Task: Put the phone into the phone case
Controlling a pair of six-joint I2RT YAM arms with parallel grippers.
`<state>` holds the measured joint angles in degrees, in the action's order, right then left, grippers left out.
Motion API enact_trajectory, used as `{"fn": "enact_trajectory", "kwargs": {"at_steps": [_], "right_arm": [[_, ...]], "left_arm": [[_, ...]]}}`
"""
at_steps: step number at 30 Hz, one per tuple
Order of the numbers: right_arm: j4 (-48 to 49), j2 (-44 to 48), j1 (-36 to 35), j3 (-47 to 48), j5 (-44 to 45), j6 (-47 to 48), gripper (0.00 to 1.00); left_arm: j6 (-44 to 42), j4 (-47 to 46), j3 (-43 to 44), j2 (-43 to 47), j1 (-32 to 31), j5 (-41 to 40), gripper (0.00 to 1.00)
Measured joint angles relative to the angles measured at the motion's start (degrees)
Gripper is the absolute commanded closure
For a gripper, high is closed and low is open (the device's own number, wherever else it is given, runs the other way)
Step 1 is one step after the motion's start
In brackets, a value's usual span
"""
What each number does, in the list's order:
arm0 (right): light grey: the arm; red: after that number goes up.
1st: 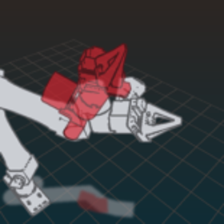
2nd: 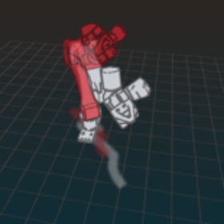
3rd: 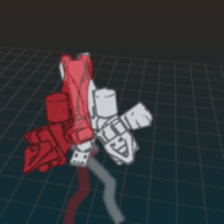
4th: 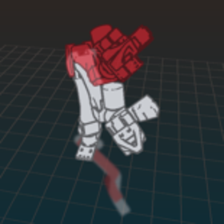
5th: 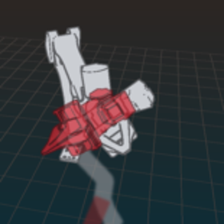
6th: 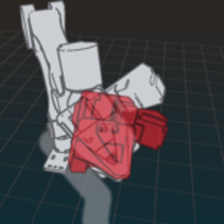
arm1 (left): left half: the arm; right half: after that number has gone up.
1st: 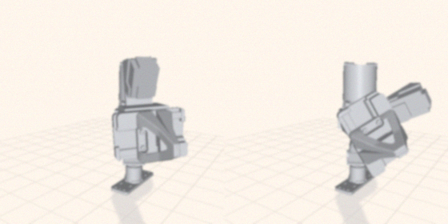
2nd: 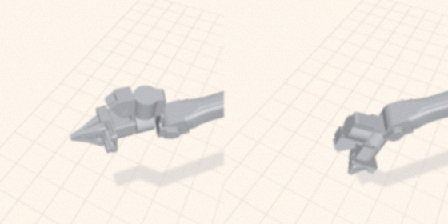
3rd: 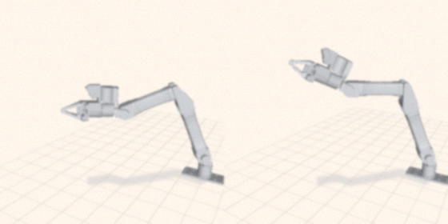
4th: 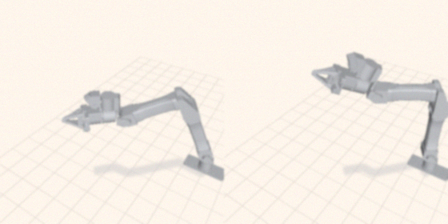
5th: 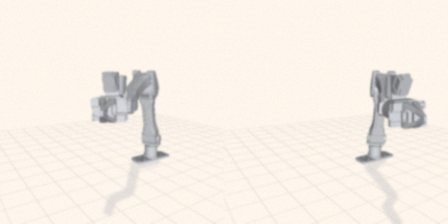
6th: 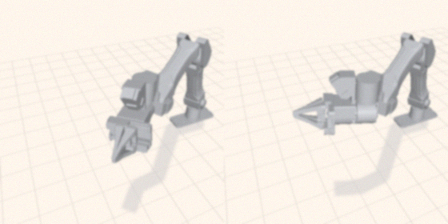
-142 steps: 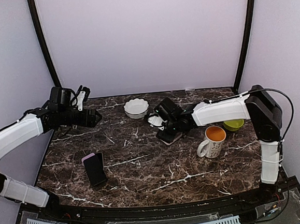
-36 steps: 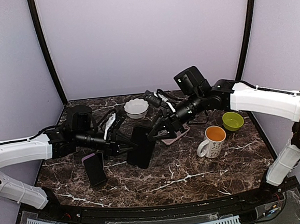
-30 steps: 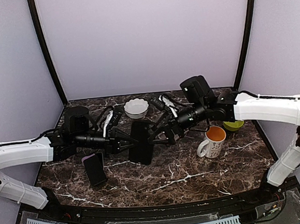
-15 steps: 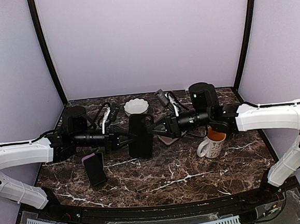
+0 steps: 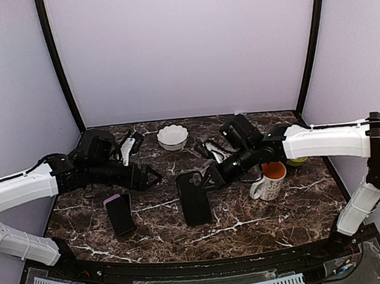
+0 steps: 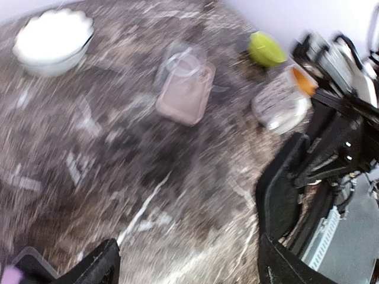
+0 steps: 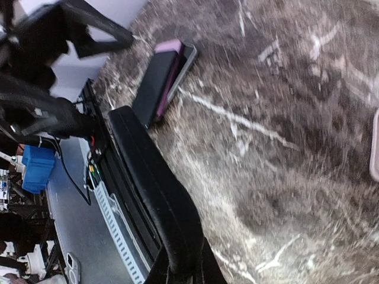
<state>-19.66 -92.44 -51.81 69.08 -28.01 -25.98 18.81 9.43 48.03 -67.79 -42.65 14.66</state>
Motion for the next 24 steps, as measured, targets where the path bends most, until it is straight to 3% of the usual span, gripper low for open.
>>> {"fn": "enact_trajectory", "kwargs": {"at_steps": [8,11,13,16,20,24], "right_arm": [[-4.7,-4.7,-0.3,-5.6,1.0,-4.1,0.83],[-4.4,-6.1,-0.2,-6.1,1.9,-4.7,0.73],[-4.7,-6.1,-0.2,-6.5,3.0,-5.0,0.6],[-5.5,-6.1,-0.2,-6.4,6.3,-4.7,0.51],[-9.2,-5.5,-0.4,-5.5,13.1,-4.7,0.46],[-13.0,-4.8,-2.1,-0.9,23.1,-4.5,0.44]], "left_arm": [[11.0,16.2,-4.8,3.4,0.6,-11.6,0.1],[13.1,20.5,-5.5,5.2,1.0,-14.6,0.09],[14.4,21.4,-6.5,7.0,1.2,-16.2,0.09],[16.3,22.1,-9.1,9.3,1.4,-17.9,0.1],[18.6,23.9,-11.4,9.7,1.7,-19.5,0.11],[20.9,23.6,-14.1,10.1,3.7,-19.0,0.17]]}}
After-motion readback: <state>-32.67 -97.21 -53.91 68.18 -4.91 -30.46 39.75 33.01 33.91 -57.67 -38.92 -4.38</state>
